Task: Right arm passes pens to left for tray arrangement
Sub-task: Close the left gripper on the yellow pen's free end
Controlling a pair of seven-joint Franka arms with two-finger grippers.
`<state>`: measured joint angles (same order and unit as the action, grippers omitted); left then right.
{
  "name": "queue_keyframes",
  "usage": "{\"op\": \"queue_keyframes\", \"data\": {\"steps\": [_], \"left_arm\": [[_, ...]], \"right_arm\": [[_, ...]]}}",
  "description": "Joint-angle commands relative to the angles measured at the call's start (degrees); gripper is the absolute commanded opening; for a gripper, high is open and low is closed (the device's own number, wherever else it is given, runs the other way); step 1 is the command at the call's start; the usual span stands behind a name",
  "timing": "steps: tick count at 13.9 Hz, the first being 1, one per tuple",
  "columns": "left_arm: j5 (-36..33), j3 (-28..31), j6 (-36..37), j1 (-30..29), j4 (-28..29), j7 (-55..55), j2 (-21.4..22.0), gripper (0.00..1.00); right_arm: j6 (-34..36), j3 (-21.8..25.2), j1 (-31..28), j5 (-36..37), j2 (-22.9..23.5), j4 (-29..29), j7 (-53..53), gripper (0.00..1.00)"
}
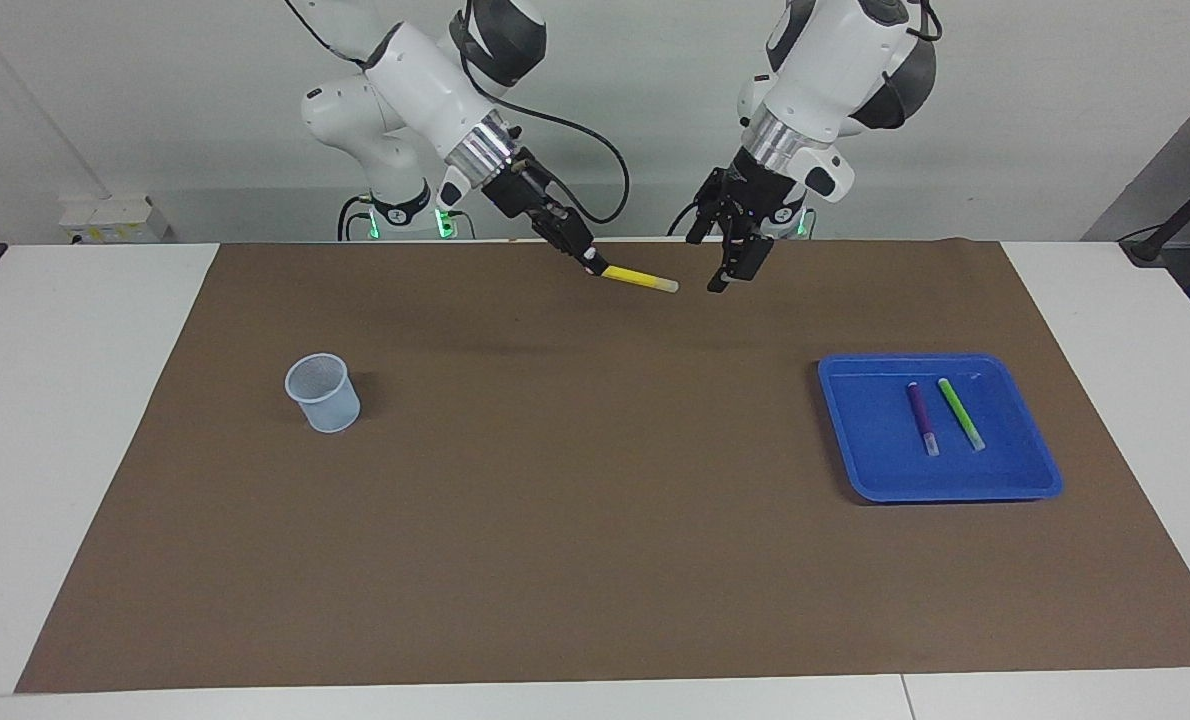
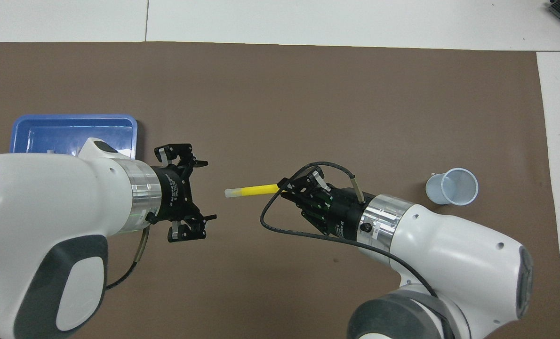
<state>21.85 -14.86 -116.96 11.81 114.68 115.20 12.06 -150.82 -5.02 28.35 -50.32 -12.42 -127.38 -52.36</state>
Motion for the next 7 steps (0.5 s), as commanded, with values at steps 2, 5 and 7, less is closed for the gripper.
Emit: {"op": "queue_keyframes", "data": {"steps": [2,5,7], "left_arm": [[-0.5,0.5,-4.3,3.3,5.1,5.5,3.5,1.00],[-0.5,0.4,-5.8,4.4,5.7,8.6,3.8,1.00],[-0.6,-0.2,-8.9,5.3,6.4,11.1,3.8,1.00]], "right_arm": [[0.5,-0.2,-0.6,0.8,-1.7,-1.4,0.8,0.00],[0.5,-0.2,-0.7,0.8,-1.7,-1.4,0.8,0.00],[0.5,-0.2,-0.7,0.8,-1.7,-1.4,0.8,0.00]]}}
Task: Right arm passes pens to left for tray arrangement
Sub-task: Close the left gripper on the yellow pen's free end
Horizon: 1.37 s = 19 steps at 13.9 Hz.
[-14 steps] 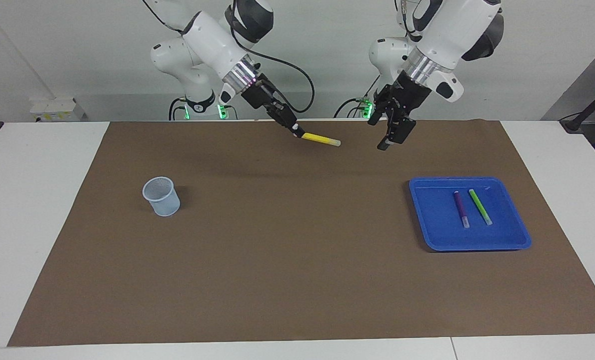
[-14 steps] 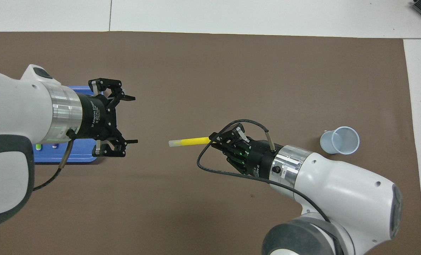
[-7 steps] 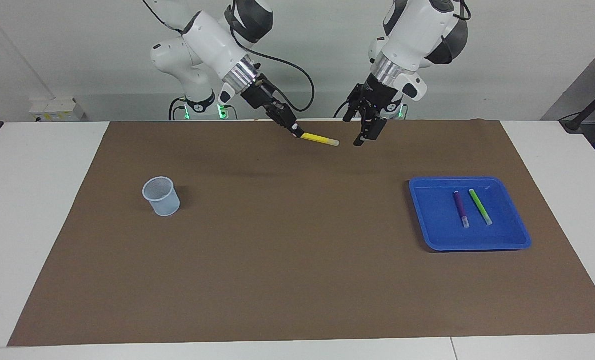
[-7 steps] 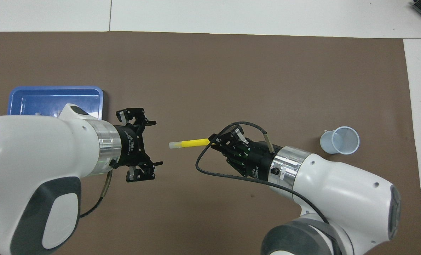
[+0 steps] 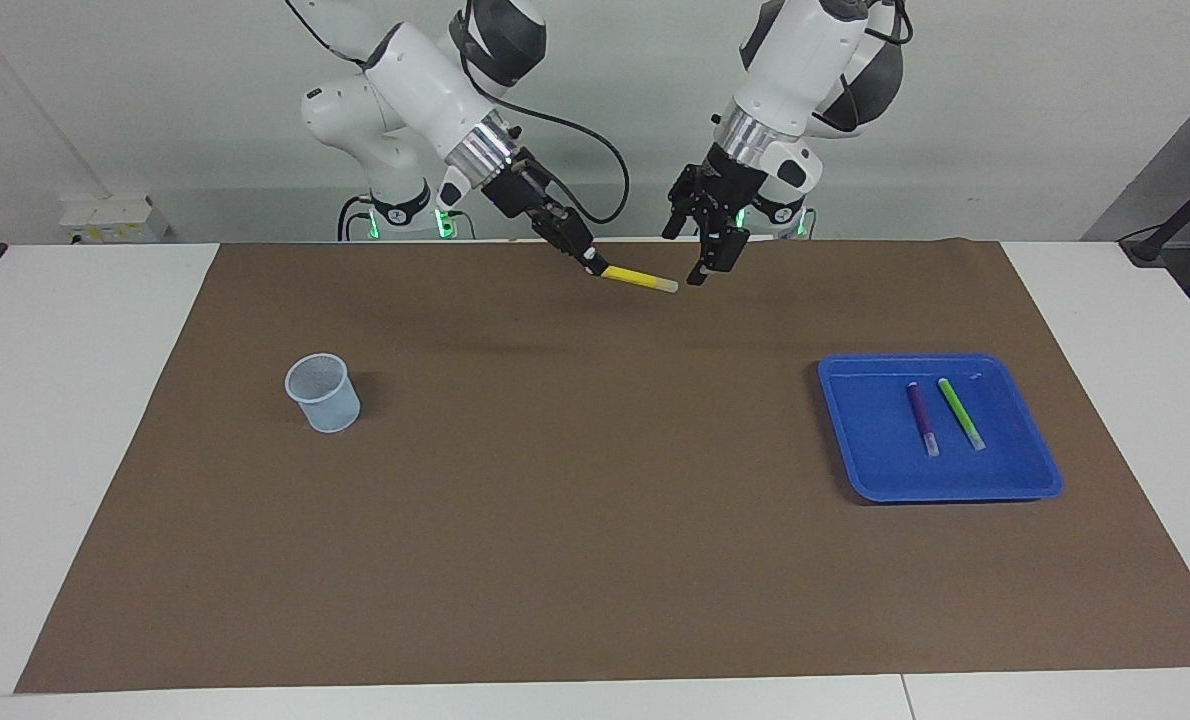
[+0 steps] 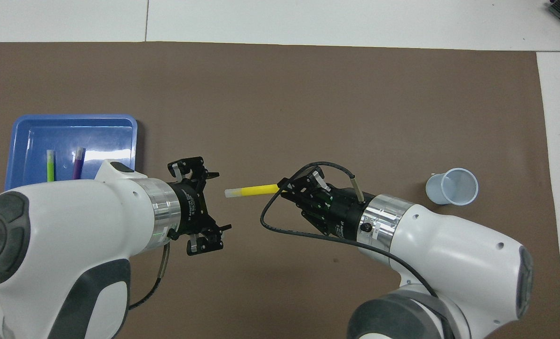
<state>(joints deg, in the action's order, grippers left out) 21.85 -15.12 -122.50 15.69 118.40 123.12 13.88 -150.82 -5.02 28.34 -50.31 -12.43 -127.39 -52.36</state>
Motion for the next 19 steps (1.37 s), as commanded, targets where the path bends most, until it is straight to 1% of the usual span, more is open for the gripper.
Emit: {"op": "queue_keyframes", "data": {"steps": [1,3,6,10,19], "left_arm": [[-0.5,-0.6,-4.5,1.8,3.1,3.3,2.0,1.00],[-0.5,-1.0,-6.9,1.9,3.8,4.3,2.2,1.00],[-0.6,-1.1,-9.9,2.0,3.9,5.0,1.3,1.00],[-0.5,-1.2,-14.4,3.3,5.8,5.6,1.2,1.00],[-0.6,-1.5,-20.1,5.1,7.3,7.0,-1.4,1.00]], "right_arm": [[0.5,-0.3,-0.7,0.8,-1.7,-1.4,0.8,0.00],[0.5,-0.3,-0.7,0.8,-1.7,-1.4,0.8,0.00],[0.5,-0.3,-0.7,0.8,-1.7,-1.4,0.8,0.00],[0.5,-0.3,-0.7,0.8,-1.7,-1.4,0.8,0.00],[0.5,-0.3,-0.7,0.8,-1.7,-1.5,0.8,0.00]]}}
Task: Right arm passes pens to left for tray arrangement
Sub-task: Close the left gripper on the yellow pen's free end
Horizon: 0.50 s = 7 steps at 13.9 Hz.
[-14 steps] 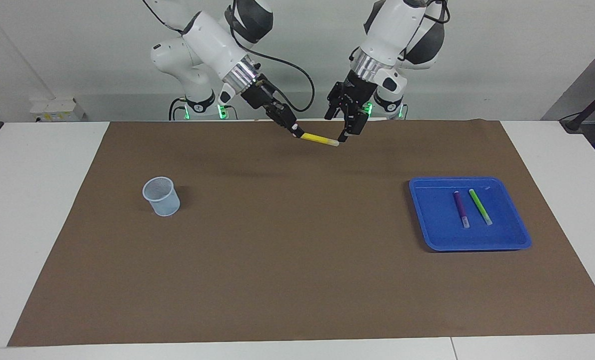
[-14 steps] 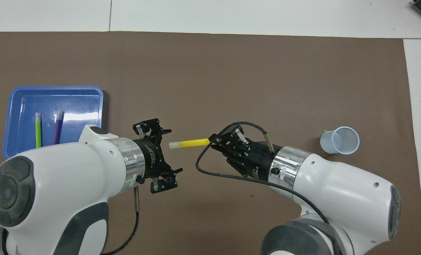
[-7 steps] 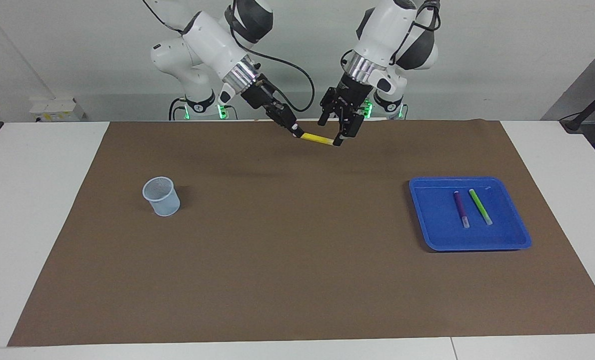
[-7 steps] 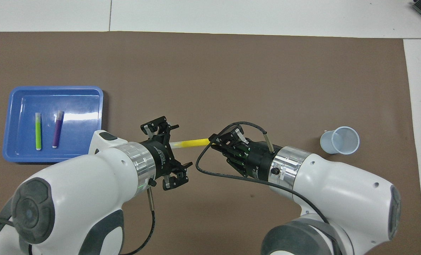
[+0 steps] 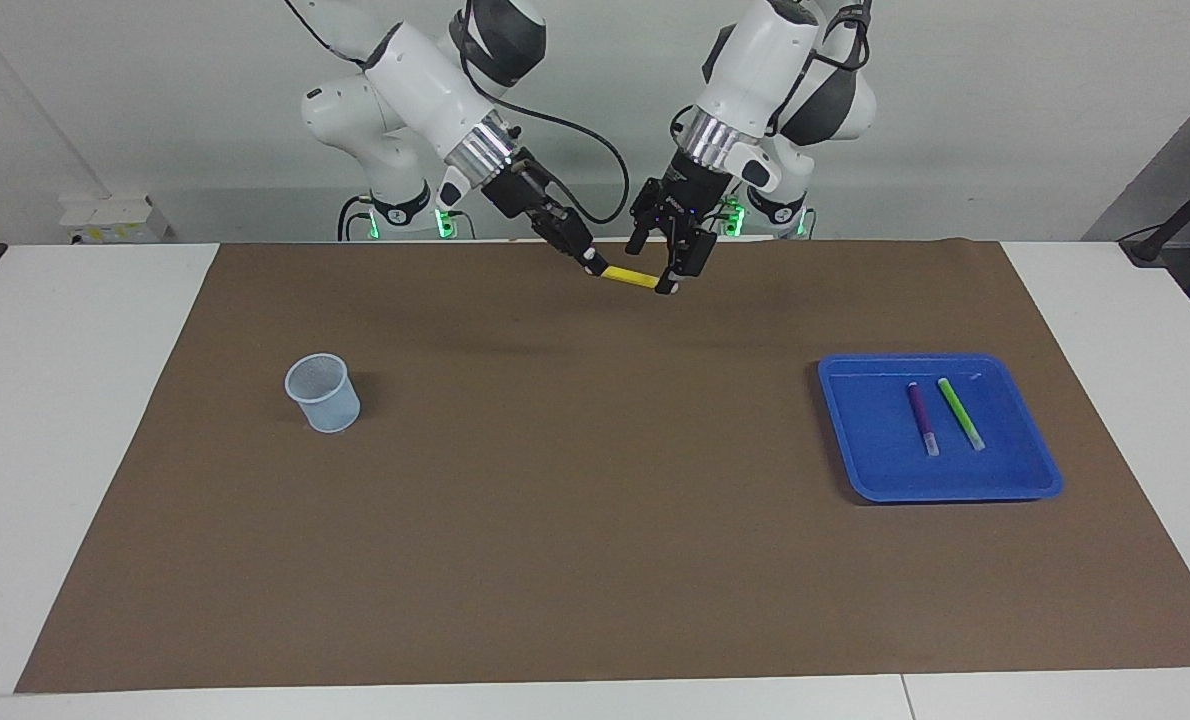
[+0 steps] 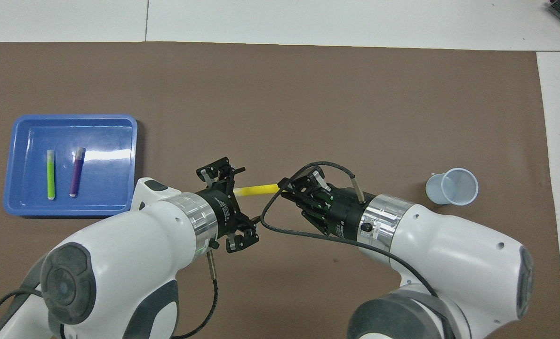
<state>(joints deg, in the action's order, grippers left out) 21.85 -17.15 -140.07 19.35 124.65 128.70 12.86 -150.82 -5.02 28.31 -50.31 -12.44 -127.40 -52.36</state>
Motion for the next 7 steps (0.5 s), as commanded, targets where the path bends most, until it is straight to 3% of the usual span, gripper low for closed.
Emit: {"op": "queue_keyframes", "data": {"steps": [1,3,7], "left_arm": [[-0.6,0.5,-3.2,1.5,0.9,1.6,-0.9,1.00],[-0.7,0.4,-3.3,1.5,0.9,1.8,-1.2,0.97],[-0.7,0.4,-2.9,1.5,0.8,1.7,-1.2,0.67]], "right_arm": [[0.5,-0.3,-0.7,0.8,-1.7,-1.4,0.8,0.00],[0.5,-0.3,-0.8,0.8,-1.6,-1.5,0.9,0.00],[0.5,-0.3,-0.9,0.8,-1.6,-1.5,0.9,0.00]]}}
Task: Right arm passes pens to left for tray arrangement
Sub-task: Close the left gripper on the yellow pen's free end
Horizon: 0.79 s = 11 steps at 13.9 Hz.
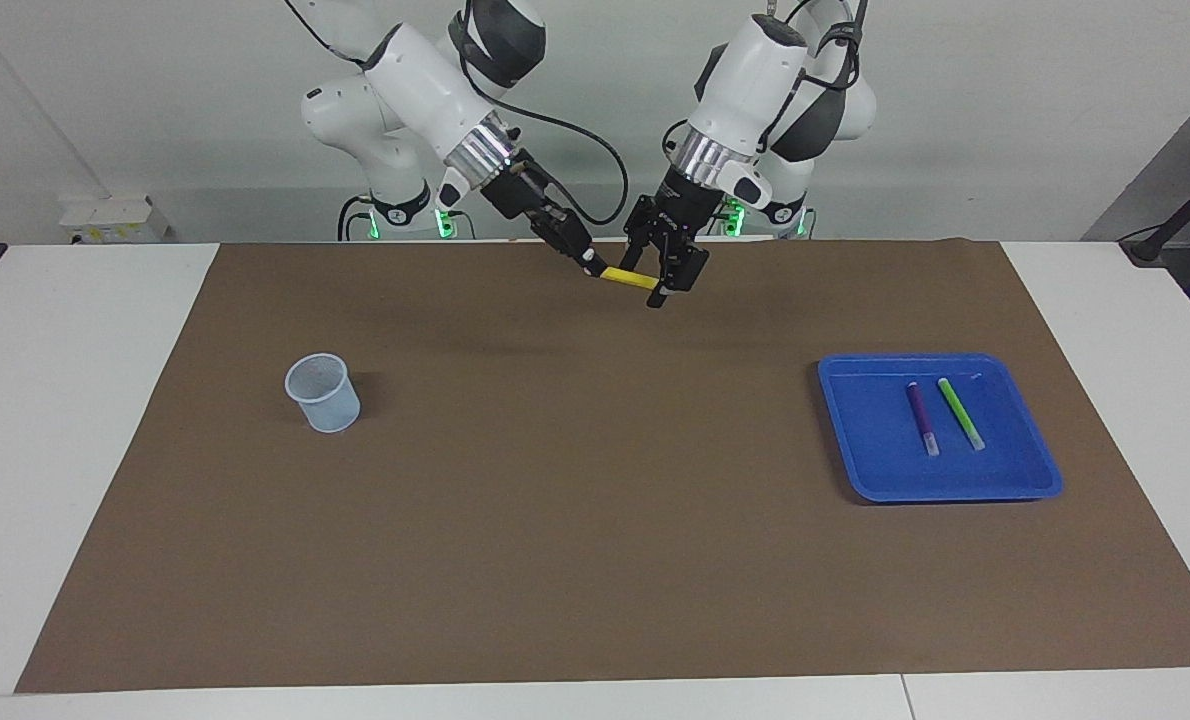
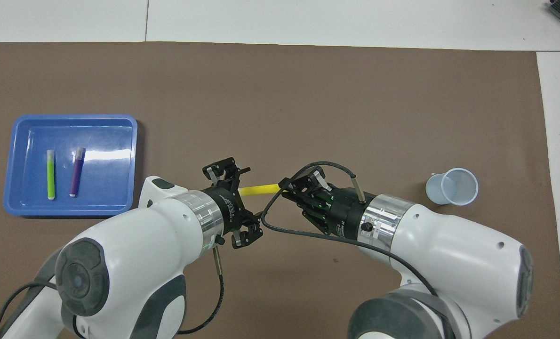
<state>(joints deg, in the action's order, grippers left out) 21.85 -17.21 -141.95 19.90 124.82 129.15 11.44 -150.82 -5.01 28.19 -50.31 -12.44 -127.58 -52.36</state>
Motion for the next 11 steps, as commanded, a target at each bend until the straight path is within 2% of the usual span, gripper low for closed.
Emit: {"op": "queue_keyframes", "data": {"steps": [1,2,4,5,6,7,11], "left_arm": [[-0.7,0.4,-0.8,0.9,0.5,1.2,0.2,0.52],[-0.7,0.4,-0.6,0.9,0.3,0.9,0.2,0.31],[-0.7,0.4,0.0,0.9,0.1,0.8,0.2,0.15],[-0.7,0.4,0.3,0.9,0.1,0.8,0.2,0.12],[-0.7,0.2,0.9,0.9,0.0,1.2,0.2,0.04],[-0.7,0.2,1.2,0.9,0.0,1.2,0.2,0.00],[-0.7,0.1,2.7,0.9,-0.5,1.0,0.2,0.00]], "right_arm": [[0.5,-0.3,-0.8,0.8,-1.6,-1.4,0.9,0.00],[0.5,-0.3,-0.8,0.8,-1.6,-1.4,0.9,0.00],[0.4,-0.3,-0.8,0.8,-1.6,-1.4,1.0,0.00],[0.5,-0.3,-0.8,0.8,-1.6,-1.4,1.0,0.00],[0.5,-0.3,-0.9,0.8,-1.6,-1.4,1.0,0.00],[0.5,-0.3,-0.8,0.8,-1.6,-1.4,1.0,0.00],[0.6,-0.3,-1.4,0.8,-1.5,-1.3,0.7,0.00]]}}
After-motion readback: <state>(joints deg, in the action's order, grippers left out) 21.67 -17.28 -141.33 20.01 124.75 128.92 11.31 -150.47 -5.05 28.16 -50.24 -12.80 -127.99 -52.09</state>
